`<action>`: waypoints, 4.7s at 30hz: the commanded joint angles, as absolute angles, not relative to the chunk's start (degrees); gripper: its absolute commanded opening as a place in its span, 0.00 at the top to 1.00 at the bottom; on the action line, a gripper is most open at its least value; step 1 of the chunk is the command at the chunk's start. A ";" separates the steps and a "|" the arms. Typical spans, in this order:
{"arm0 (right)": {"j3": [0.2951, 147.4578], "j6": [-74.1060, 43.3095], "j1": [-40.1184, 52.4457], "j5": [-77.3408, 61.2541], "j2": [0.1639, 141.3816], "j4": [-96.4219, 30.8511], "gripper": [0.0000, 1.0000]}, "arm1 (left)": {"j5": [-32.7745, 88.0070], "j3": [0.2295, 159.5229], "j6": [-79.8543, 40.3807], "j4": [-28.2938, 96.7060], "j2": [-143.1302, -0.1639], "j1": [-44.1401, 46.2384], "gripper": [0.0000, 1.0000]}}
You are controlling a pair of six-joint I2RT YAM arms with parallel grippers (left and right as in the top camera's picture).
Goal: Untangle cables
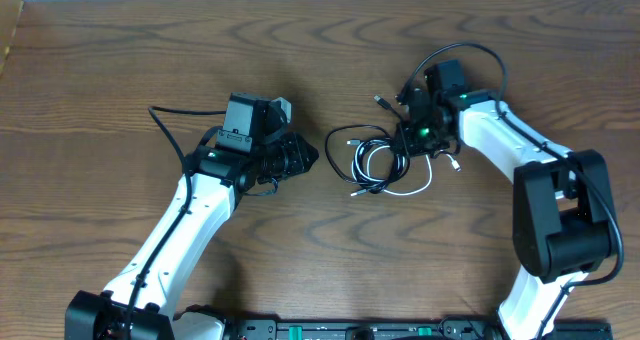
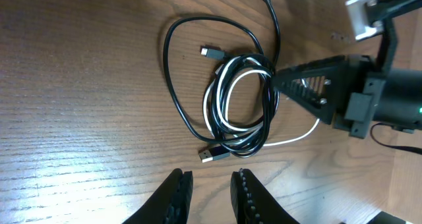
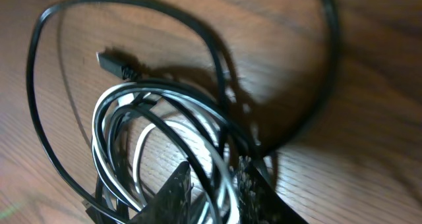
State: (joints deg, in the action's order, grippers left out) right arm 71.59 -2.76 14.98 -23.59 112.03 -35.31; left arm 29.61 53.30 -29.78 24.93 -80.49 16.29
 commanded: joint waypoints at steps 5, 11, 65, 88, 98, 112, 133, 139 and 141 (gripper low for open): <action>72.14 -1.63 16.75 -23.90 113.49 -36.47 0.81 | 28.84 54.24 -29.19 24.80 -81.03 16.47 0.75; 71.68 -1.65 18.15 -23.88 113.60 -36.36 0.83 | 28.84 54.24 -29.19 24.80 -81.03 16.47 0.75; 72.64 -11.20 11.81 -53.80 86.89 -40.60 0.98 | 33.36 54.24 -27.92 -10.11 -88.38 23.81 0.30; 72.42 -15.59 11.33 -22.81 88.09 -47.62 0.75 | 9.80 54.24 -29.41 -3.38 -105.67 31.79 0.40; 72.40 -15.33 11.33 -22.31 88.09 -47.64 0.77 | 4.38 54.24 -29.08 -3.70 -108.18 36.29 0.54; 72.38 -10.39 13.52 -28.58 88.09 -47.92 0.82 | 12.01 54.35 -29.69 7.51 -78.56 34.35 0.92; 72.31 -15.35 22.04 -36.14 91.00 -39.72 0.67 | 25.28 54.37 -40.01 8.16 -67.59 25.15 0.93; 72.31 -25.39 25.71 -30.61 98.45 -35.66 0.65 | 26.46 54.37 -42.78 4.49 -67.59 25.12 0.93; 72.31 -29.71 26.22 -24.62 101.58 -35.03 0.65 | 26.52 54.37 -43.38 3.07 -67.31 25.04 0.92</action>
